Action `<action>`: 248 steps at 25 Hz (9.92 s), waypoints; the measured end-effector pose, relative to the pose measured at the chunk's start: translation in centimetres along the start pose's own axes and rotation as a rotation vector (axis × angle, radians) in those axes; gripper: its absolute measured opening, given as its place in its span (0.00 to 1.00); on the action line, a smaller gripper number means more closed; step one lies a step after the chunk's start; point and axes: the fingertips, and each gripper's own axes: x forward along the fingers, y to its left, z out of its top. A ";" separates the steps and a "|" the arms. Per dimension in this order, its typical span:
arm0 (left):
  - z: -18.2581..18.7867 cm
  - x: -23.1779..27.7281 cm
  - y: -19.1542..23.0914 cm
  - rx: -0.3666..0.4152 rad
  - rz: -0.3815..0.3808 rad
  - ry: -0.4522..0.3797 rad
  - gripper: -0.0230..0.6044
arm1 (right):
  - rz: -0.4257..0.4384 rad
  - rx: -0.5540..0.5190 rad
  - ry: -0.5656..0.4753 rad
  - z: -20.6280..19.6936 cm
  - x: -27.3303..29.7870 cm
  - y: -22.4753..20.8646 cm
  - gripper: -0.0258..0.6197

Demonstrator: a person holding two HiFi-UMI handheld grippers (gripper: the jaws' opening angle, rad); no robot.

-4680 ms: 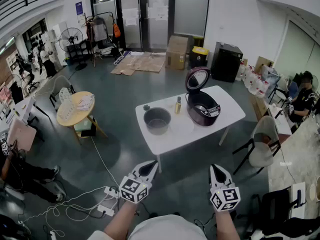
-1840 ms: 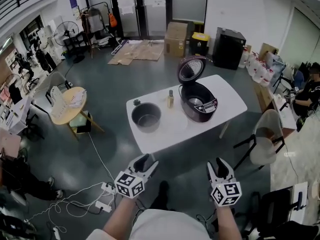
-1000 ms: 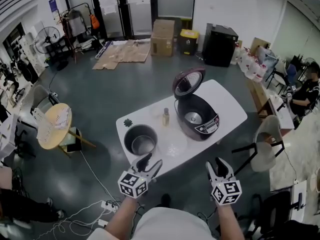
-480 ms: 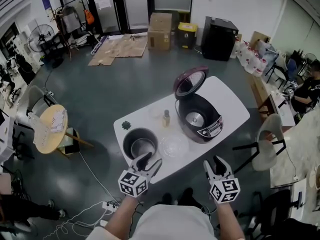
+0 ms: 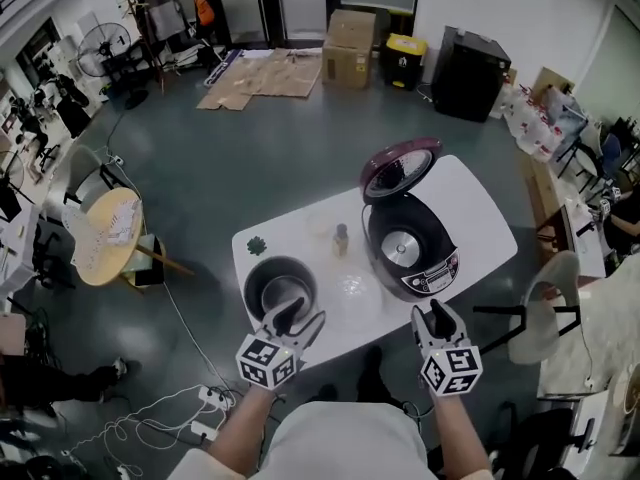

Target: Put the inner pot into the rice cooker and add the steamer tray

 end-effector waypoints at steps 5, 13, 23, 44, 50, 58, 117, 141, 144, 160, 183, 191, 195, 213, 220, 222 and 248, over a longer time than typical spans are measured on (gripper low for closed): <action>1.3 3.7 0.2 -0.014 0.049 -0.010 0.42 | 0.075 -0.027 0.029 1.1 3.9 -2.5 0.32; 2.0 9.6 -0.7 -0.038 0.137 -0.033 0.43 | 0.192 -0.069 0.066 2.1 8.2 -7.4 0.32; 1.9 12.4 0.2 -0.079 0.255 -0.030 0.43 | 0.325 -0.108 0.134 2.1 12.7 -9.5 0.32; -1.8 5.7 7.7 -0.169 0.435 0.004 0.43 | 0.503 -0.177 0.238 0.0 19.4 0.5 0.32; -4.0 2.9 11.1 -0.201 0.494 0.033 0.43 | 0.556 -0.195 0.298 -2.1 21.9 5.2 0.32; -7.8 -0.5 14.9 -0.273 0.557 0.061 0.44 | 0.617 -0.246 0.386 -5.9 24.8 10.9 0.32; -20.1 -3.1 25.6 -0.386 0.659 0.409 0.26 | 0.403 -0.339 0.675 -19.4 33.0 17.1 0.12; -3.3 2.1 16.6 -0.086 0.442 0.251 0.26 | 0.154 -0.128 0.395 -5.0 22.7 7.6 0.12; -1.9 3.8 15.3 -0.042 0.409 0.245 0.26 | 0.122 -0.100 0.365 -3.9 21.6 5.4 0.12; 0.5 14.5 6.1 0.041 0.314 0.258 0.26 | 0.029 -0.034 0.322 -2.0 17.0 -8.0 0.12; 0.3 28.1 1.2 0.043 0.290 0.313 0.27 | -0.010 -0.041 0.335 -1.2 18.9 -22.2 0.11; -1.6 31.6 1.9 0.006 0.285 0.357 0.27 | -0.011 -0.046 0.385 -3.0 21.1 -25.0 0.11; -2.7 33.0 2.1 0.003 0.285 0.388 0.27 | -0.003 -0.050 0.417 -4.1 22.2 -26.1 0.11; -8.2 35.9 4.8 0.021 0.320 0.619 0.27 | 0.067 -0.127 0.600 -8.9 26.9 -27.5 0.13; -10.0 36.2 5.8 0.064 0.372 0.666 0.30 | 0.089 -0.150 0.610 -10.0 28.5 -27.4 0.13; -10.3 36.2 6.0 0.080 0.394 0.672 0.31 | 0.104 -0.161 0.609 -10.0 28.7 -27.4 0.13; -13.1 35.9 8.0 0.016 0.485 0.665 0.51 | 0.048 -0.423 0.695 -13.3 30.1 -27.8 0.26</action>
